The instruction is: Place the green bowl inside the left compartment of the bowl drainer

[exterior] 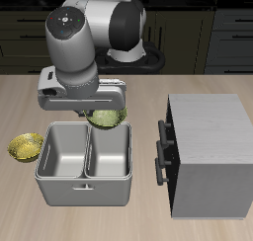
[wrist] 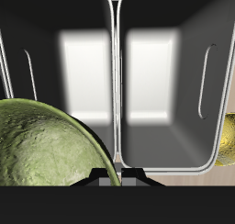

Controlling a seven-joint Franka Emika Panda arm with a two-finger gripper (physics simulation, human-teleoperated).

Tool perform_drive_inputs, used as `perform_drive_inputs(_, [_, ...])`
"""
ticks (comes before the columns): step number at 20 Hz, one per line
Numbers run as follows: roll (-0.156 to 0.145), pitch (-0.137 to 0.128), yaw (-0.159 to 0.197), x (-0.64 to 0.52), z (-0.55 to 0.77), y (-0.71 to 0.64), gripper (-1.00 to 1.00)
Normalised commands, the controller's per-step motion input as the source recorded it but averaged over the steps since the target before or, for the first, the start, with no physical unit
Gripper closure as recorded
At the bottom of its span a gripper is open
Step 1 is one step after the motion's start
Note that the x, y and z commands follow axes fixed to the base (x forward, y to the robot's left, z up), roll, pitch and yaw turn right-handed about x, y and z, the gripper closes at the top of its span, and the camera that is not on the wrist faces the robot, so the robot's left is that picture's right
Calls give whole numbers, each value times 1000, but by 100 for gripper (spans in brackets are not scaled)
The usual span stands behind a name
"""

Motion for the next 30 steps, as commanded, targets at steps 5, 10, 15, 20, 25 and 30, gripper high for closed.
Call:
perform_drive_inputs(5, [-3, 11, 8, 30, -91, -50, 100])
perform_drive_inputs(10, [-3, 6, -4, 16, -41, -65, 100])
perform_drive_inputs(15, [-18, 42, 4, 67, -103, 54, 100])
perform_drive_inputs(20, [19, 9, 2, 42, -37, 125, 100])
perform_drive_inputs(25, [28, 16, 12, 102, -66, 195, 100])
perform_drive_inputs(30, [-47, 62, 63, 108, -50, 33, -100])
